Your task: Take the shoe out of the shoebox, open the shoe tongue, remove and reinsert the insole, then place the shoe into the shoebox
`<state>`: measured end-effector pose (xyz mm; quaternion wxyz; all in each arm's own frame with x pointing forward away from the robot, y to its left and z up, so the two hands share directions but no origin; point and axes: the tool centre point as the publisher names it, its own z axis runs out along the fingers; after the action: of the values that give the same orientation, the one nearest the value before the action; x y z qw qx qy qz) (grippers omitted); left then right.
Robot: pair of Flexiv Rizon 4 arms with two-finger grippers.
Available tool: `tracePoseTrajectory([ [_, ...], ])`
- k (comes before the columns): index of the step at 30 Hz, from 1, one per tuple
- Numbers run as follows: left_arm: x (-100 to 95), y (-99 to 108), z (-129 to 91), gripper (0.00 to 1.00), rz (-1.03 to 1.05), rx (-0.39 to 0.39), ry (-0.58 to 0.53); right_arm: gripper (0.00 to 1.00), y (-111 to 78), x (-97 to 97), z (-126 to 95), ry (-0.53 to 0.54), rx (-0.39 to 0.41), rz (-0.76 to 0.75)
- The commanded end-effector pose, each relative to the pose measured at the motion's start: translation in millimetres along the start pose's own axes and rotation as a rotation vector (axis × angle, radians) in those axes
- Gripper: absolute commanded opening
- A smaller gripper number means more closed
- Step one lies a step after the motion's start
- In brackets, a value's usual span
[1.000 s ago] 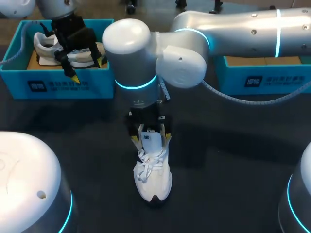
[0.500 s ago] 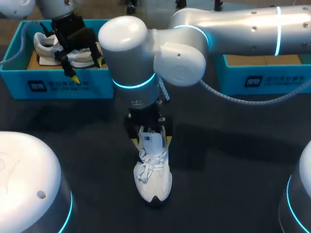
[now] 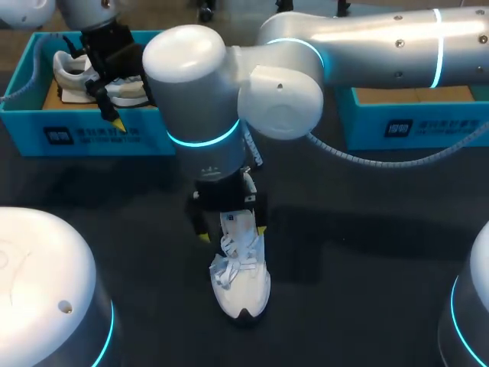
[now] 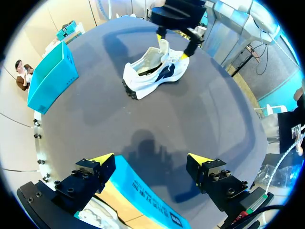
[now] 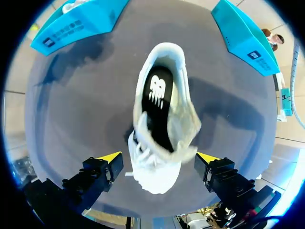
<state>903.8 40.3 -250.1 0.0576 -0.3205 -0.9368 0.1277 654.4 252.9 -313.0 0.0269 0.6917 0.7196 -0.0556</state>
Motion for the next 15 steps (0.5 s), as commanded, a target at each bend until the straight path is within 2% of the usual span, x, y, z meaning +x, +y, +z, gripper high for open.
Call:
tracePoseTrajectory([
  [1, 0.4, 0, -1, 1.0, 0.001, -0.003, 0.001, 1.0, -20.5, 8.6, -1, -0.003, -0.079, 0.224],
  [5, 0.4, 0, -1, 1.0, 0.001, -0.003, 0.001, 1.0, -43.6, 16.1, -15, -0.006, -0.102, 0.241],
  [9, 0.4, 0, -1, 1.0, 0.001, -0.003, 0.001, 1.0, -60.0, 22.1, -18, 0.007, -0.116, 0.248],
  [15, 0.4, 0, -1, 1.0, 0.001, -0.003, 0.001, 1.0, -66.1, 32.2, -22, 0.021, -0.127, 0.241],
])
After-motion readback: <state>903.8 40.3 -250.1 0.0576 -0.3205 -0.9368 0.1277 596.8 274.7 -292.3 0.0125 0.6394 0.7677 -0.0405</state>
